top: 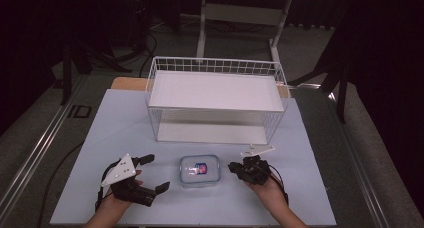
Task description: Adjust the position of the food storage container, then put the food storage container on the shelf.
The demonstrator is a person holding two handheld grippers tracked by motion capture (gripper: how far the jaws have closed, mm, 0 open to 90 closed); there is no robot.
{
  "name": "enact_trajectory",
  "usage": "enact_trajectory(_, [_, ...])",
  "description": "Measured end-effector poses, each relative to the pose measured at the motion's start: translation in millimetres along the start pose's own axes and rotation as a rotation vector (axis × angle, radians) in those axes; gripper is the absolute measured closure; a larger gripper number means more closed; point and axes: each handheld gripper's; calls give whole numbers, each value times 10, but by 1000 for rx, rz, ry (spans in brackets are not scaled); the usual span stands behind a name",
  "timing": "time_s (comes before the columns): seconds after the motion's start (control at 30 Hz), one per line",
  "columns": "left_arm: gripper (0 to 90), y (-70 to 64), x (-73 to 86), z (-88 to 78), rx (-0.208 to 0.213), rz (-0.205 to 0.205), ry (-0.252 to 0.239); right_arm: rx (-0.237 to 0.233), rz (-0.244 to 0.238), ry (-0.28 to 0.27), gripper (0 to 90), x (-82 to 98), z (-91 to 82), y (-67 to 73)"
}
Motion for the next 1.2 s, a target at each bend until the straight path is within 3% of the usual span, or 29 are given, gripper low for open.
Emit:
enact_trajectory(0.23, [4,-90,-143,22,-23,-22,45,-4,-10,-130,315,-146,-234,99])
enact_trajectory(0.3, [4,-101,-207,32,-12,-64,61,-20,-49,-138,183,-205,-256,116])
enact_trajectory(0.37, [4,-101,-207,32,-12,-64,61,-15,-49,-143,183,-223,-263,115])
enact_trajectory(0.43, [4,-79,-275,54,-5,-147,76,-42,-36,-169,123,-289,-271,80])
enact_trajectory(0.47, [4,-71,-298,66,-8,-174,75,-5,-38,-185,123,-305,-274,84])
enact_trajectory(0.5, [4,-58,-345,94,19,-206,71,28,-51,-180,147,-330,-270,98])
enact_trajectory(0.6, [4,-44,-388,137,29,-236,79,10,-59,-166,147,-376,-248,100])
enact_trajectory(0.7, [4,12,-417,204,45,-326,105,15,-105,-183,194,-414,-201,125])
enact_trajectory(0.73, [4,48,-419,251,43,-369,136,-9,-88,-167,193,-419,-178,116])
enact_trajectory(0.77, [4,66,-410,285,44,-396,153,-74,-37,-120,194,-429,-114,71])
enact_trajectory(0.8, [4,82,-401,312,43,-414,167,-110,-8,-119,193,-421,-72,35])
enact_trajectory(0.93, [4,171,-317,461,59,-497,239,-193,62,-107,192,-382,55,-49])
enact_trajectory(1.0, [4,225,-265,530,66,-548,260,-247,126,-50,188,-367,143,-96])
enact_trajectory(1.07, [5,273,-213,611,49,-592,293,-273,197,-26,187,-348,210,-121])
enact_trajectory(1.13, [5,305,-170,666,47,-631,316,-267,284,29,190,-332,301,-133])
enact_trajectory(1.2, [6,338,-123,719,38,-667,341,-307,332,27,149,-301,331,-144])
Point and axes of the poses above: each handheld gripper's, and its own axes: z roughly forward along the jaws, x roughly out of its underside, y roughly to its left, and after that the axes turned 12 degrees about -z, right-handed
